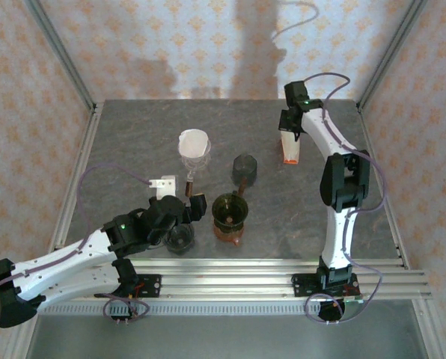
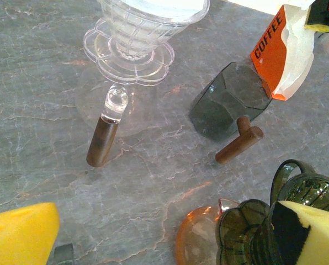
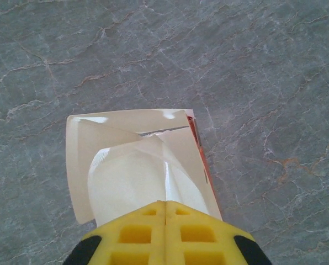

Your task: Place the coffee filter in the dripper

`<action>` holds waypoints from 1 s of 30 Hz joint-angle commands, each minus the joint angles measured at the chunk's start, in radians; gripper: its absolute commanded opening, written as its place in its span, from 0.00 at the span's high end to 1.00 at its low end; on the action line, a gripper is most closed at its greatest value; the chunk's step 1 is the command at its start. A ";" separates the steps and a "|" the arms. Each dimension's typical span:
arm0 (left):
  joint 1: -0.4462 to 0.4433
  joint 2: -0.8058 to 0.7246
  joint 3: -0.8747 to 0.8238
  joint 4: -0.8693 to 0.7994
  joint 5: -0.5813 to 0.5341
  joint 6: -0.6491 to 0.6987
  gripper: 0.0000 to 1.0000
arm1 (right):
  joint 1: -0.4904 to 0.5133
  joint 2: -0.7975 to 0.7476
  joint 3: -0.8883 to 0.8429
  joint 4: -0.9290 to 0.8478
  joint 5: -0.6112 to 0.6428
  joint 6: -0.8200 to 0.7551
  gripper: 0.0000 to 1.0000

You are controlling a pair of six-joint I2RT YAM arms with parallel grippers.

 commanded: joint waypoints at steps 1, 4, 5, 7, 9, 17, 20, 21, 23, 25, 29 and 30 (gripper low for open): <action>0.007 -0.001 -0.005 0.023 0.002 0.003 0.00 | -0.005 -0.099 -0.011 -0.024 0.044 0.006 1.00; 0.008 -0.003 -0.003 0.023 0.009 0.000 0.00 | -0.006 -0.152 -0.056 -0.017 0.054 0.012 1.00; 0.007 -0.004 -0.003 0.026 0.013 -0.004 0.00 | -0.005 -0.172 -0.075 -0.009 0.055 0.013 1.00; 0.007 -0.009 -0.007 0.036 0.024 -0.008 0.00 | -0.005 -0.213 -0.114 0.002 0.060 0.019 1.00; 0.007 -0.014 -0.006 0.043 0.031 -0.011 0.00 | -0.006 -0.258 -0.154 0.005 0.059 0.026 1.00; 0.009 -0.034 0.003 0.058 0.045 -0.014 0.00 | 0.008 -0.501 -0.358 0.040 0.058 0.067 1.00; 0.008 -0.040 0.001 0.060 0.058 -0.019 0.00 | 0.025 -0.616 -0.437 0.042 0.041 0.083 1.00; 0.008 -0.042 0.001 0.057 0.064 -0.020 0.00 | 0.035 -0.660 -0.469 0.045 0.027 0.093 1.00; 0.008 -0.045 -0.003 0.052 0.072 -0.026 0.00 | 0.063 -0.741 -0.530 0.043 -0.003 0.111 1.00; 0.008 -0.051 -0.006 0.042 0.077 -0.031 0.00 | 0.109 -0.829 -0.594 0.036 -0.021 0.130 1.00; 0.009 -0.070 -0.017 0.024 0.083 -0.039 0.00 | 0.212 -0.975 -0.683 -0.001 -0.069 0.154 1.00; 0.009 -0.077 -0.019 0.016 0.083 -0.039 0.00 | 0.242 -1.006 -0.693 -0.023 -0.072 0.155 1.00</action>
